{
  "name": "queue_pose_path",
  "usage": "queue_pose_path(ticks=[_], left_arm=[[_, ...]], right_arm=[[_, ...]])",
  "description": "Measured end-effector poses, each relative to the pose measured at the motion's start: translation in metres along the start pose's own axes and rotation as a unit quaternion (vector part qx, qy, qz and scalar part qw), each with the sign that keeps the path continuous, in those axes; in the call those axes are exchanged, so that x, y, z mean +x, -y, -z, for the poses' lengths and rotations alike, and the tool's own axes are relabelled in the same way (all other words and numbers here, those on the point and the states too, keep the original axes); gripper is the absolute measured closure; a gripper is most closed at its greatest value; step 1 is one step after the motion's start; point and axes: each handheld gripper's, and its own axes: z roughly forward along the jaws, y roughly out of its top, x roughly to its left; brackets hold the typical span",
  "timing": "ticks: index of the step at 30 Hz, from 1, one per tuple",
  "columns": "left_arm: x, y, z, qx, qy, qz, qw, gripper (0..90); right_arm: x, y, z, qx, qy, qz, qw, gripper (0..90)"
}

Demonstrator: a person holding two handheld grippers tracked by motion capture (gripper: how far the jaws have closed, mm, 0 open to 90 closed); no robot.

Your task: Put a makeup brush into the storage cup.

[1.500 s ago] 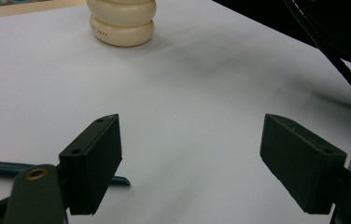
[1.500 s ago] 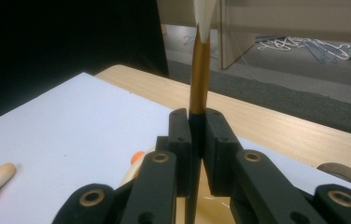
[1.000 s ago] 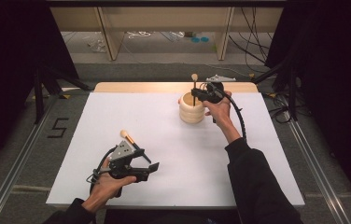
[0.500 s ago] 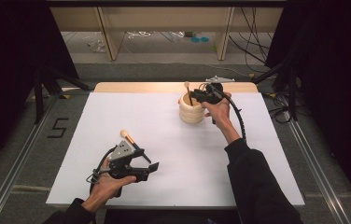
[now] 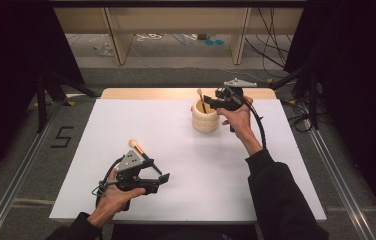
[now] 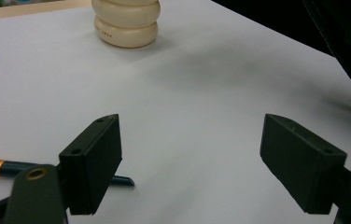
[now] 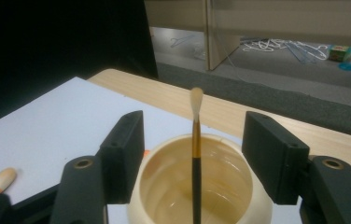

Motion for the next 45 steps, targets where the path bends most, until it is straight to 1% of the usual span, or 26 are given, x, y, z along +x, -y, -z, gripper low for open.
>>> queue_pose_path(ticks=[1,2,4,9,12,14,15,16,20,22,24,26,27,28,29,30,31,34,36,37,38,39,40,43,44,45], left_arm=[[0.0,0.0,0.0,0.0,0.0,0.002,1.0,20.5],[0.001,-0.001,0.001,0.0,-0.001,-0.002,1.0,20.5],[0.002,-0.001,0.001,-0.004,-0.001,0.003,1.0,20.5],[0.005,-0.001,0.002,-0.002,-0.005,0.004,1.0,20.5],[0.006,-0.002,0.003,-0.001,-0.005,0.003,1.0,20.5],[0.006,-0.001,0.003,-0.001,-0.001,0.015,0.9999,20.4],[0.006,-0.001,0.003,0.0,0.003,0.016,0.9999,20.4],[0.008,-0.002,0.003,-0.002,-0.002,0.009,1.0,20.4],[0.009,-0.002,0.004,-0.003,-0.005,0.008,1.0,20.4],[0.01,-0.002,0.004,-0.003,-0.01,0.005,0.9999,20.3],[0.011,-0.002,0.004,-0.002,-0.011,0.003,0.9999,20.3],[0.012,-0.002,0.004,-0.005,-0.011,0.006,0.9999,20.3],[0.013,-0.002,0.004,-0.003,-0.013,0.006,0.9999,20.2],[0.013,-0.002,0.004,-0.003,-0.012,0.006,0.9999,20.2],[0.013,-0.002,0.005,-0.003,-0.013,0.005,0.9999,19.9],[0.014,-0.002,0.005,-0.003,-0.013,0.004,0.9999,19.8],[0.014,-0.002,0.005,-0.004,-0.013,0.004,0.9999,19.7],[0.014,-0.002,0.005,-0.004,-0.014,0.002,0.9999,19.4],[0.014,-0.002,0.005,-0.005,-0.013,0.001,0.9999,19.2],[0.014,-0.003,0.005,-0.004,-0.013,0.0,0.9999,19.1],[0.014,-0.003,0.005,-0.003,-0.014,-0.001,0.9999,19.1],[0.014,-0.003,0.005,-0.003,-0.014,-0.001,0.9999,19.0],[0.014,-0.003,0.005,-0.004,-0.014,-0.001,0.9999,19.0],[0.015,-0.003,0.005,-0.006,-0.013,0.001,0.9999,18.9],[0.016,-0.003,0.005,-0.006,-0.014,0.0,0.9999,18.9],[0.016,-0.003,0.006,-0.006,-0.013,-0.001,0.9999,18.9]], right_arm=[[0.003,-0.001,0.002,0.001,0.001,0.0,1.0,36.9],[0.005,-0.001,0.005,0.001,0.0,0.01,1.0,35.5],[0.009,-0.001,0.009,0.001,0.003,0.01,0.9999,32.4],[0.02,-0.001,0.024,-0.011,-0.003,0.025,0.9996,30.5],[0.027,0.002,0.032,-0.006,-0.009,0.03,0.9995,29.7],[0.032,0.005,0.037,-0.006,-0.013,0.032,0.9994,29.4],[0.034,0.006,0.039,-0.008,-0.015,0.033,0.9993,29.2],[0.035,0.007,0.041,-0.008,-0.018,0.038,0.9991,28.7],[0.043,0.011,0.051,-0.011,-0.02,0.033,0.9992,28.2],[0.045,0.014,0.055,-0.012,-0.023,0.038,0.9989,28.1],[0.047,0.016,0.058,-0.012,-0.025,0.036,0.999,28.0],[0.048,0.019,0.061,-0.011,-0.024,0.038,0.9989,27.6],[0.05,0.021,0.063,-0.007,-0.026,0.029,0.9992,27.0],[0.05,0.023,0.065,-0.014,-0.024,0.036,0.999,26.3],[0.05,0.024,0.067,-0.01,-0.022,0.04,0.9989,26.0],[0.052,0.026,0.069,-0.009,-0.024,0.033,0.9991,25.7],[0.052,0.027,0.071,-0.014,-0.022,0.039,0.9989,25.5],[0.054,0.032,0.076,-0.007,-0.026,0.035,0.999,24.0],[0.055,0.036,0.079,-0.01,-0.022,0.037,0.999,23.9],[0.057,0.037,0.081,-0.006,-0.027,0.032,0.9991,23.7],[0.057,0.039,0.082,-0.014,-0.025,0.037,0.9989,23.5],[0.059,0.041,0.083,-0.008,-0.029,0.031,0.9991,23.4],[0.059,0.043,0.084,-0.014,-0.024,0.036,0.999,23.2],[0.062,0.048,0.09,-0.001,-0.032,0.031,0.999,23.0],[0.063,0.05,0.091,-0.011,-0.032,0.032,0.9989,23.0],[0.064,0.051,0.093,-0.007,-0.031,0.035,0.9989,23.0]])
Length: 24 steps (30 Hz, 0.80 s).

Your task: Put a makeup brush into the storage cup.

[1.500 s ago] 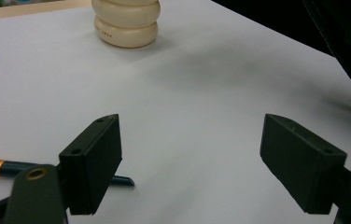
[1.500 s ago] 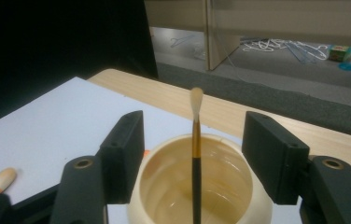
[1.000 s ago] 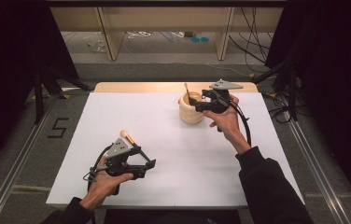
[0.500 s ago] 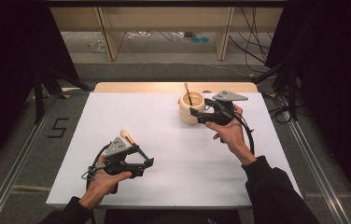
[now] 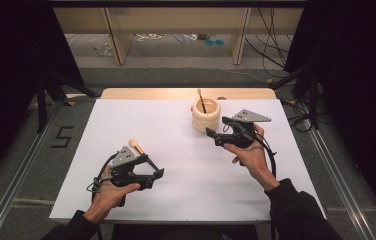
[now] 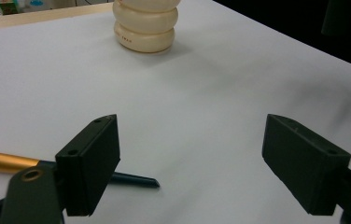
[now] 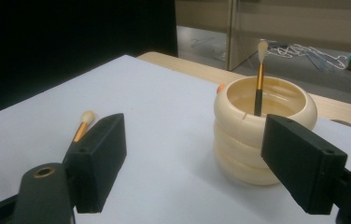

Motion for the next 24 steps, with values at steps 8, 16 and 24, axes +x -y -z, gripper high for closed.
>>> queue_pose_path(ticks=[8,16,24], left_arm=[[0.002,0.0,0.001,0.001,-0.003,0.001,1.0,18.8],[0.003,-0.001,0.001,-0.002,-0.005,0.004,1.0,18.7],[0.005,-0.002,0.0,-0.002,-0.007,0.007,0.9999,17.8]], right_arm=[[0.006,0.011,0.011,-0.006,0.002,-0.004,1.0,22.9],[0.012,0.023,0.018,0.0,0.004,0.016,0.9999,21.8],[0.019,0.033,0.029,0.0,0.0,0.019,0.9998,20.3]])
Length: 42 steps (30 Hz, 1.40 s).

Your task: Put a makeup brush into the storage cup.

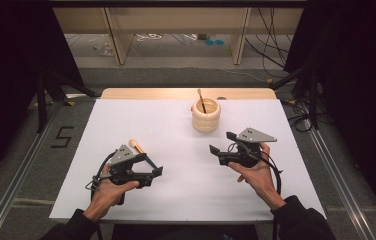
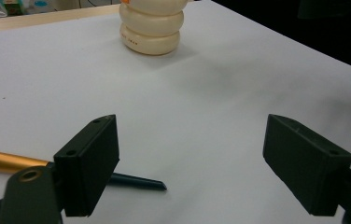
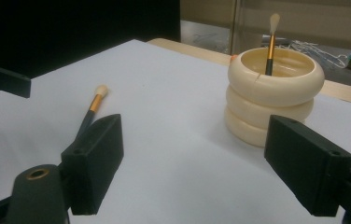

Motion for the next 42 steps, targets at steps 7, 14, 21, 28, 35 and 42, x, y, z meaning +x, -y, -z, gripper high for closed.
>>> queue_pose_path(ticks=[7,14,21,28,35,42], left_arm=[[0.002,-0.001,0.001,-0.001,-0.004,-0.002,1.0,17.1],[0.001,-0.001,0.002,-0.003,-0.005,-0.011,0.9999,16.2],[0.001,-0.001,0.002,-0.002,-0.003,-0.012,0.9999,16.1],[0.001,-0.001,0.002,-0.001,-0.002,-0.015,0.9999,16.1],[0.003,-0.002,0.002,0.0,0.001,-0.016,0.9999,16.2],[0.007,-0.007,0.002,0.007,0.007,-0.031,0.9995,16.1]], right_arm=[[0.003,0.011,0.009,0.004,-0.009,-0.01,0.9999,18.2],[0.009,0.017,0.019,0.01,-0.015,-0.017,0.9997,16.4],[0.012,0.025,0.027,0.008,-0.018,-0.017,0.9997,16.1],[0.016,0.029,0.035,0.012,-0.017,-0.022,0.9996,15.9],[0.016,0.03,0.038,0.018,-0.016,-0.014,0.9996,15.9],[0.017,0.031,0.038,0.019,-0.018,-0.014,0.9996,16.0]])
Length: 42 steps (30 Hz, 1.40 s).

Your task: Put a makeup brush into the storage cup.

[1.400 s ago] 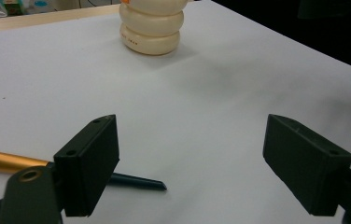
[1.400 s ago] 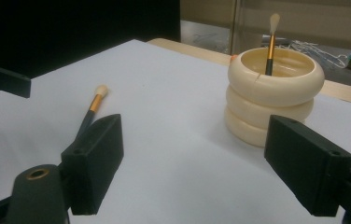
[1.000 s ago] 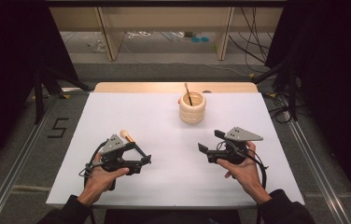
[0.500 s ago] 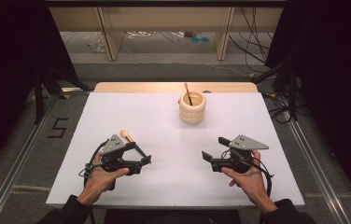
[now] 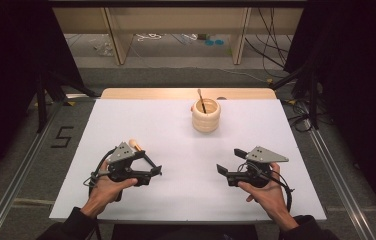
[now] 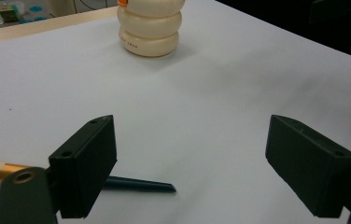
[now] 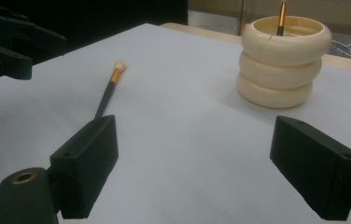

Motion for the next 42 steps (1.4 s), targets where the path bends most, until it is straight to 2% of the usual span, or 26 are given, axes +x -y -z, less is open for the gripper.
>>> queue_pose_path(ticks=[4,6,7,9,10,12,16,18,20,22,23,25,27,28,30,32,33,35,36,37,38,39,40,42], left_arm=[[0.009,-0.005,0.002,0.007,0.009,-0.011,0.9999,15.8],[0.014,-0.007,0.001,0.012,0.005,-0.02,0.9997,15.8],[0.018,-0.008,0.001,0.019,0.002,-0.03,0.9994,15.8],[0.027,-0.01,0.0,0.033,0.01,-0.042,0.9985,15.9],[0.031,-0.011,0.0,0.037,0.011,-0.042,0.9983,16.0],[0.039,-0.014,-0.001,0.045,0.004,-0.054,0.9975,16.0],[0.051,-0.019,-0.007,0.068,0.024,-0.065,0.9952,16.1],[0.058,-0.022,-0.01,0.085,0.033,-0.08,0.9926,16.3],[0.062,-0.024,-0.015,0.092,0.044,-0.076,0.9919,17.5],[0.066,-0.026,-0.019,0.109,0.05,-0.091,0.9887,18.6],[0.068,-0.028,-0.021,0.116,0.051,-0.099,0.987,19.1],[0.07,-0.029,-0.025,0.13,0.064,-0.104,0.984,19.1],[0.072,-0.031,-0.029,0.148,0.075,-0.117,0.9792,19.0],[0.073,-0.032,-0.03,0.152,0.076,-0.12,0.9781,19.0],[0.075,-0.031,-0.033,0.157,0.081,-0.114,0.9776,19.0],[0.076,-0.03,-0.036,0.172,0.084,-0.126,0.9734,18.9],[0.078,-0.031,-0.037,0.185,0.085,-0.138,0.9693,18.9],[0.08,-0.032,-0.039,0.202,0.086,-0.153,0.9635,18.9],[0.081,-0.032,-0.04,0.203,0.087,-0.157,0.9625,18.9],[0.08,-0.033,-0.041,0.21,0.088,-0.156,0.9613,18.9],[0.081,-0.034,-0.042,0.213,0.092,-0.164,0.9587,18.9],[0.081,-0.035,-0.043,0.215,0.097,-0.161,0.9584,18.9],[0.081,-0.034,-0.045,0.213,0.103,-0.154,0.9592,19.2],[0.081,-0.033,-0.048,0.223,0.107,-0.157,0.9562,19.4]], right_arm=[[0.001,0.0,0.0,-0.001,-0.002,0.002,1.0,16.0],[0.002,0.0,0.0,0.0,-0.004,0.001,1.0,16.0],[0.002,0.0,-0.001,-0.002,-0.004,0.002,1.0,16.1],[0.002,0.0,-0.001,0.003,-0.005,0.005,1.0,16.2],[0.002,0.0,-0.001,0.007,-0.006,0.007,0.9999,16.2],[0.002,0.0,-0.002,0.005,-0.004,0.005,1.0,16.2],[0.001,0.0,-0.002,0.008,-0.002,0.004,1.0,16.2],[0.001,0.0,-0.002,0.009,-0.002,0.005,0.9999,16.3],[0.002,0.0,-0.004,0.002,-0.012,0.001,0.9999,16.4],[0.002,0.001,-0.004,0.007,-0.011,-0.001,0.9999,16.3],[0.001,0.001,-0.004,0.002,-0.006,0.008,0.9999,16.3],[0.001,0.001,-0.005,0.004,-0.008,0.008,0.9999,16.4],[0.001,0.001,-0.005,0.004,-0.008,0.009,0.9999,16.4],[0.001,0.0,-0.003,0.013,-0.007,0.01,0.9998,16.4],[0.002,0.0,-0.003,0.016,-0.007,0.011,0.9998,16.4],[0.002,0.001,-0.005,0.01,-0.01,0.009,0.9999,16.5],[0.002,0.001,-0.005,0.011,-0.012,0.006,0.9998,16.5],[0.002,0.001,-0.005,0.009,-0.011,0.01,0.9998,16.5],[0.002,0.001,-0.006,0.01,-0.011,0.01,0.9998,16.6],[0.003,0.001,-0.005,0.017,-0.02,-0.002,0.9997,16.6],[0.003,0.001,-0.005,0.017,-0.02,-0.002,0.9997,16.6],[0.002,0.001,-0.006,0.011,-0.014,0.007,0.9998,16.6],[0.002,0.001,-0.004,0.024,-0.008,0.011,0.9996,16.7],[0.002,0.001,-0.004,0.024,-0.009,0.012,0.9996,16.7]])
